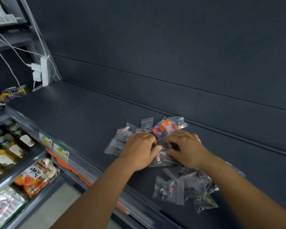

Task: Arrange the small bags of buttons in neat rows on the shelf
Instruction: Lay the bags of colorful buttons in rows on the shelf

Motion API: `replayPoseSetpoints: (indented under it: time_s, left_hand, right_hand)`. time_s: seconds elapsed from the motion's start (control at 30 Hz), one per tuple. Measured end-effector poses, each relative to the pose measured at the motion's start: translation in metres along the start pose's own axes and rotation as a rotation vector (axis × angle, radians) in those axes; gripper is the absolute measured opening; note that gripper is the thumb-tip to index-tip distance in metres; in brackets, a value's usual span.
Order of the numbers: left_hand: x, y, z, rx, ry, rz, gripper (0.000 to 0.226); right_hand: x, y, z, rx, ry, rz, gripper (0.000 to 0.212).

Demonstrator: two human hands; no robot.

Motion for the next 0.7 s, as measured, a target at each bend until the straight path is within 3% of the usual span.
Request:
replayPoseSetpoints:
  time_s: [0.07,0.2,0.27,0.4,0.6,0.7]
  left_hand:
    - [-0.005,0.001,-0.002,0.009,-0.001,0.047,0.029]
    - [-0.014,0.02,-0.006,-0.001,-0.048,0.133,0.019]
    - [-0.009,0.034,-0.003,0.036,-0.034,0.106,0.03]
    - [0.009,0.051,-0.004,0.095,0.026,-0.005,0.039]
    - [0.005,0.061,-0.025,-0.009,0.011,0.042,0.038]
    - [0.006,0.067,-0.029,-0.066,0.103,0.01,0.05]
  right_hand:
    - [-0.002,0.0,-0.004,-0.006,0.018,0.002,0.019]
    - [-0.013,0.011,0.0,0.077,0.061,0.088,0.022]
    - [-0.022,0.02,0.005,0.143,0.117,0.183,0.026]
    - [-0.01,0.038,0.015,0.182,0.063,0.063,0.04]
    - [-0.023,0.035,0.043,0.408,0.133,0.236,0.019]
    - [-0.021,0.037,0.058,0.566,0.131,0.252,0.044]
Point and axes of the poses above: each hand's wrist, its own y-axis towards the middle knuckle, its own x-axis out of the palm, z = x × y, the point moved 9 cm from there along y, towards the middle knuckle, and after that the axes turned 1 degree about x, right-handed, at the moved point
